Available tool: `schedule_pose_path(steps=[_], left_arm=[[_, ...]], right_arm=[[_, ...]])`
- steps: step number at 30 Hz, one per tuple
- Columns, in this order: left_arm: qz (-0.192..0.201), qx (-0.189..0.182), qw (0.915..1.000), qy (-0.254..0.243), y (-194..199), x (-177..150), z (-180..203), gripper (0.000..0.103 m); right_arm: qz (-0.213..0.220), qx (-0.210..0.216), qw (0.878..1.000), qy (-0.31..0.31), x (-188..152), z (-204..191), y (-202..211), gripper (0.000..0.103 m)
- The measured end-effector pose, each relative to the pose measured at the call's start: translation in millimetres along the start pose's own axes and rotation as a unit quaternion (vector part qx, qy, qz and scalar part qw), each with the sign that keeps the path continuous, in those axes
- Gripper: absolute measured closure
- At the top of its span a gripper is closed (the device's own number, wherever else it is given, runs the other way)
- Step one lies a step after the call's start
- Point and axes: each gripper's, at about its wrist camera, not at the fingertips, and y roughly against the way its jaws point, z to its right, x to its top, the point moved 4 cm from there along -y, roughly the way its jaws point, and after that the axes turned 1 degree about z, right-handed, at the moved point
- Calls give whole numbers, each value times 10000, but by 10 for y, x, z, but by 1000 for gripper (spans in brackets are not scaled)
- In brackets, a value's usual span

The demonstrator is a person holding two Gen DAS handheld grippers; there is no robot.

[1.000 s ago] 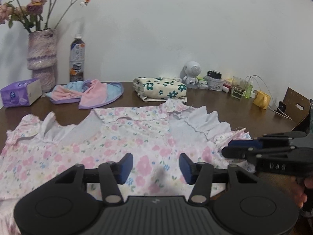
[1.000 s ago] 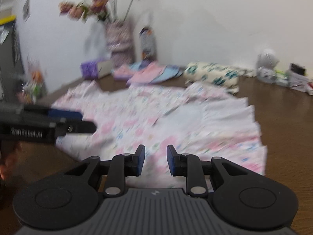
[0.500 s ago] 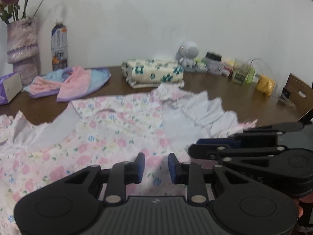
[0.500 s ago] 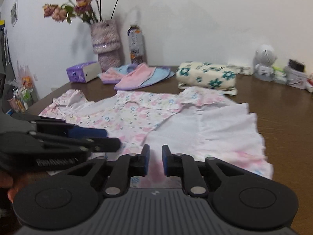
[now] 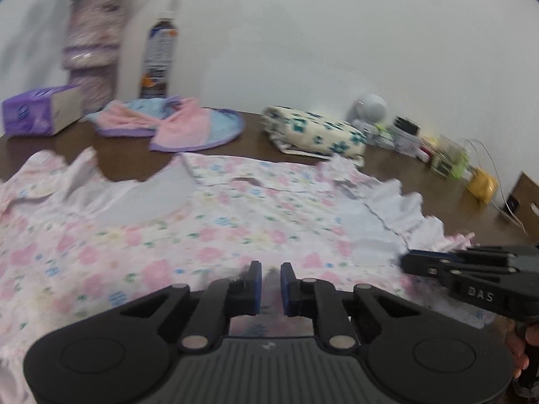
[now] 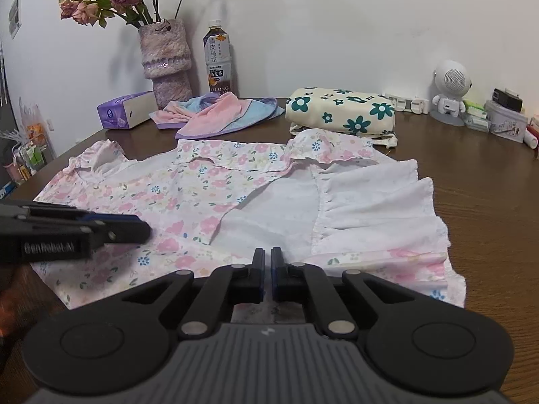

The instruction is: Fold clothes

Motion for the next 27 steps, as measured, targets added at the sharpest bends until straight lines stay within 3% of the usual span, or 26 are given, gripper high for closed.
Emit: schedule_pose_path(steps=[3, 15, 17, 22, 24, 25, 27], left_arm=[[25, 101, 9999, 104, 54, -4, -114, 94], [143, 191, 9996, 179, 135, -1, -158, 94], [242, 205, 9995, 81, 176, 9, -109, 72], [557, 136, 9983, -109, 395, 41, 111, 45], [601, 120, 9981, -104, 471, -5, 203, 34], [609, 107, 9980, -108, 504, -40, 247, 31], [599, 79, 9980, -189, 542, -114, 339, 24]], right_arm=[[37, -259, 9996, 53, -14, 77, 45, 99], [43, -259, 9980, -569, -72, 579, 135, 99], [49, -293, 9982, -514, -70, 567, 135, 99], [493, -234, 9976, -428, -19, 468, 351, 91], [678, -67, 9973, -275, 2, 363, 453, 69], [772, -7, 9969, -133, 5, 291, 499, 64], [904, 158, 9957, 154, 9, 157, 571, 61]])
